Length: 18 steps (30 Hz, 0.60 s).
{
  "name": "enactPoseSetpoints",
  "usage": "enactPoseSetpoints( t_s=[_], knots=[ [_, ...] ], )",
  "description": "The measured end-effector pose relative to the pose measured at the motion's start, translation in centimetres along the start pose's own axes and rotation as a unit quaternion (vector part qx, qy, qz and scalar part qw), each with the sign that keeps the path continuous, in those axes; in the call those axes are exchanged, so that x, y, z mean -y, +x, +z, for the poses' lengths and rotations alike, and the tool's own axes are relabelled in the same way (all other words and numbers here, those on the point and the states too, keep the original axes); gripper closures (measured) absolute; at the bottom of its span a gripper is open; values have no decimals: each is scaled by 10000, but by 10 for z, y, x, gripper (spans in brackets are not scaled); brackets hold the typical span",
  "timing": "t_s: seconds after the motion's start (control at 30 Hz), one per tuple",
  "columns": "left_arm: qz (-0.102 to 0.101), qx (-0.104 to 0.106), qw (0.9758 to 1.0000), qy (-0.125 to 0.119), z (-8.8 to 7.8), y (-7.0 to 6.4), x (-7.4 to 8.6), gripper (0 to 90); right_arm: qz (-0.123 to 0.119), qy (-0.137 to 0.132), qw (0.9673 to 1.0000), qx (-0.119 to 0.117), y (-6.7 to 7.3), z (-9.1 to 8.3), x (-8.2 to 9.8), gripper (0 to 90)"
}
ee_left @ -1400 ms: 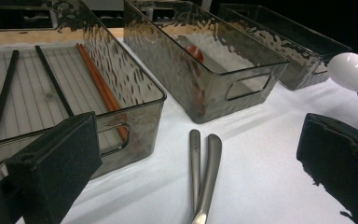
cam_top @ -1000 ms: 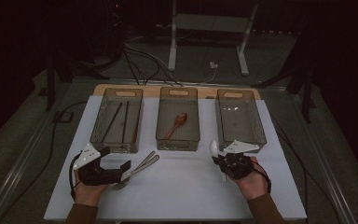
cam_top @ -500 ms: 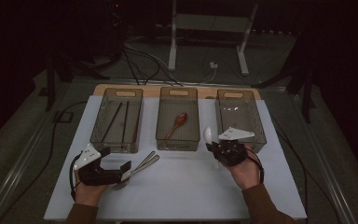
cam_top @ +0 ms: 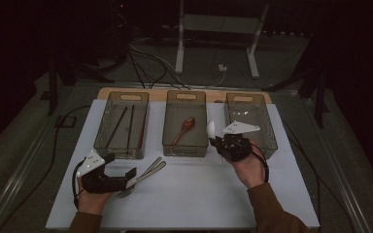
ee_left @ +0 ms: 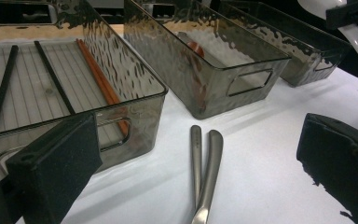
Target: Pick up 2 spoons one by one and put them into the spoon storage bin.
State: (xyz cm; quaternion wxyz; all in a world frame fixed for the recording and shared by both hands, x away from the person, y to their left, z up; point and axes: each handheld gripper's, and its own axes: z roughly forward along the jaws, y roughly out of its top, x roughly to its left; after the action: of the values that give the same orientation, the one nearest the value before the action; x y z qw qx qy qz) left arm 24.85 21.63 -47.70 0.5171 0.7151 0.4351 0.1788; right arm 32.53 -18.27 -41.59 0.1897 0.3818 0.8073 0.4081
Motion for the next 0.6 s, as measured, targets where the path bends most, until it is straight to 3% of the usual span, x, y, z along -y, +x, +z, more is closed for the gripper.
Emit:
enactPoseSetpoints(
  t_s=[0.6],
  knots=[
    [-4, 17, 10000, 7, 0, 0, 1, 7, 134, -107, 9999, 3, -3, 12, -12, 843]
  ],
)
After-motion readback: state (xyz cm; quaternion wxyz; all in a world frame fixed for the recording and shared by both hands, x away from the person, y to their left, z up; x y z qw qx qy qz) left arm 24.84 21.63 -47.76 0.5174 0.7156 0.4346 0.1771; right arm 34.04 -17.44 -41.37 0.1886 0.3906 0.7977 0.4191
